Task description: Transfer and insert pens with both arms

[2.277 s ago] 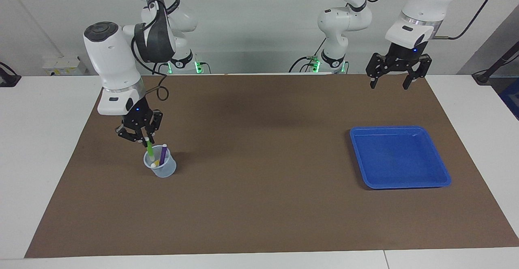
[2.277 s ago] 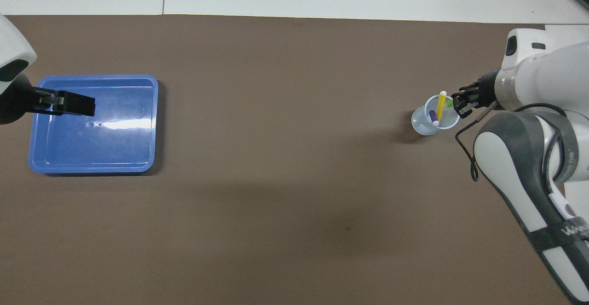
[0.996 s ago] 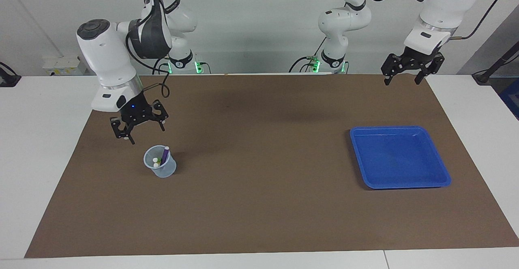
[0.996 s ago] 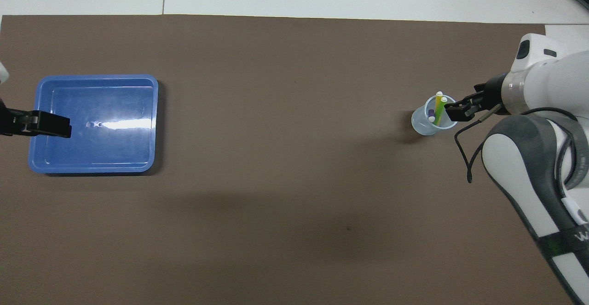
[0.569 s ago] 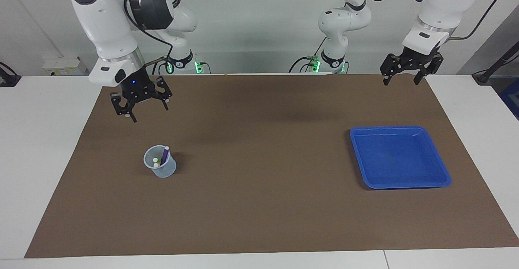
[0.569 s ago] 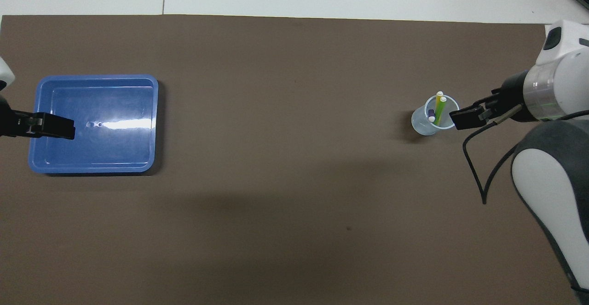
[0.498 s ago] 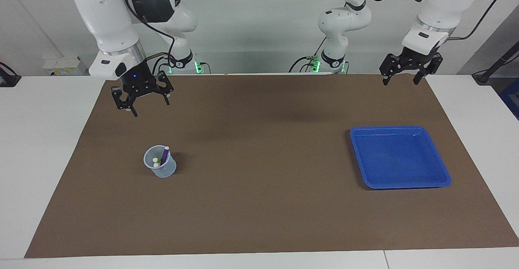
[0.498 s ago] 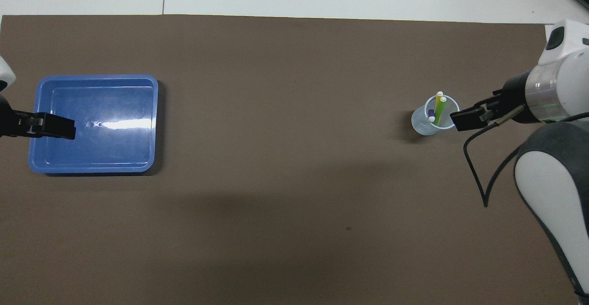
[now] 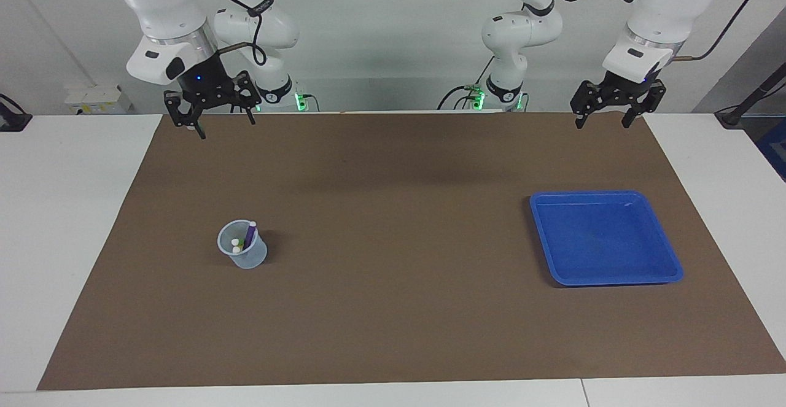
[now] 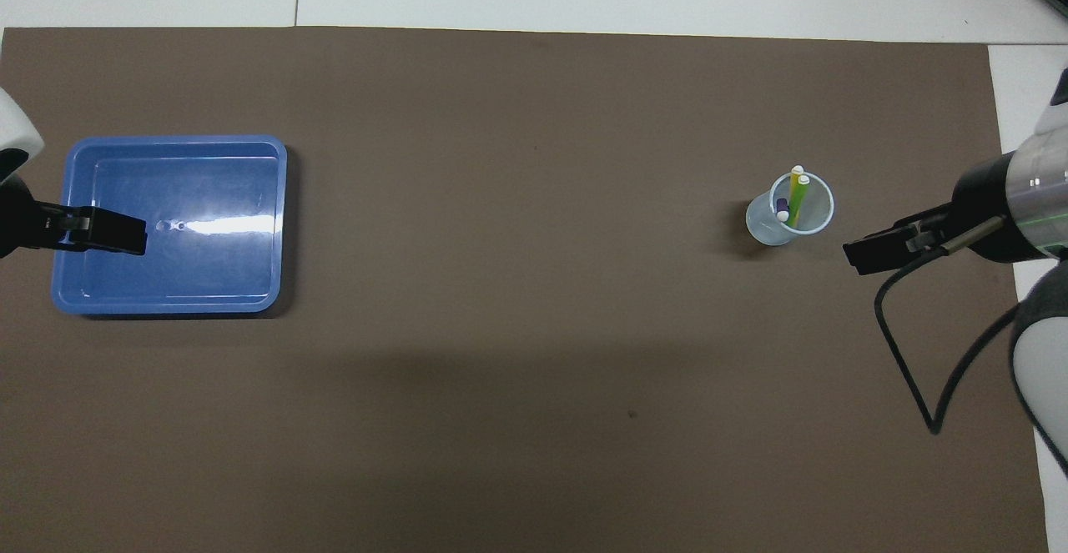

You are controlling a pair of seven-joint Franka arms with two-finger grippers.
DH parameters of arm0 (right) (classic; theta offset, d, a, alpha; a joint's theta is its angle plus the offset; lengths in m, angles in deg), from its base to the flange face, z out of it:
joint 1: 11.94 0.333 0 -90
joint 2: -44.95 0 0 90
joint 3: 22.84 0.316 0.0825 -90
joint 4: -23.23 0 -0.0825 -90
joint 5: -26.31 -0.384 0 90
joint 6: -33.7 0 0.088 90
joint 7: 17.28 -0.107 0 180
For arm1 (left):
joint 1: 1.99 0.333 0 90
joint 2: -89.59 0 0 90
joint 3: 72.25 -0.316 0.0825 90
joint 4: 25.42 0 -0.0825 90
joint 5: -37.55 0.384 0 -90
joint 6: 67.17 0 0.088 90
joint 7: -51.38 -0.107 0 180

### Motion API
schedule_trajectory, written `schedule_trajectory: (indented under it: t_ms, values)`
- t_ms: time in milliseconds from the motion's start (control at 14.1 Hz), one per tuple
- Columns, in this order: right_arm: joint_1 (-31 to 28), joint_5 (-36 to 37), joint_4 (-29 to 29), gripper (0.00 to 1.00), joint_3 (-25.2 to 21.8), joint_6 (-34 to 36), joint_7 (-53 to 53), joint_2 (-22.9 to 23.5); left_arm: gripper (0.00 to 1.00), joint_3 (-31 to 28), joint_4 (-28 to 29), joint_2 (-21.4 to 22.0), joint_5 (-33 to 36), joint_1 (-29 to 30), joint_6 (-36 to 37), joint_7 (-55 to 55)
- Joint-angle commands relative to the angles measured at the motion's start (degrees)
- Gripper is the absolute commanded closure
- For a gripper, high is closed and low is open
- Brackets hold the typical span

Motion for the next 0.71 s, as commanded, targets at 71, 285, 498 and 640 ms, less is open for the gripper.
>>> schedule_trajectory:
  t_ms: [71,285,498,640]
  values:
    - [1.47,-0.76,-0.50,0.00,0.27,-0.14,-7.15,0.13,0.00,0.09,1.56,1.77,0.33,-2.03,1.17,0.06]
    - [3.83,0.29,-0.76,0.00,-0.87,-1.46,-7.44,0.65,0.00,0.09,1.47,1.77,0.33,-2.74,1.35,0.15]
    - [11.13,0.56,-1.11,0.00,-7.62,-1.99,-7.53,1.00,0.00,0.01,1.38,1.77,0.33,-2.65,1.35,0.24]
    - [12.11,0.65,-1.38,0.00,-9.48,-2.17,-7.53,1.18,0.00,0.01,1.38,1.69,0.33,-2.65,1.26,0.24]
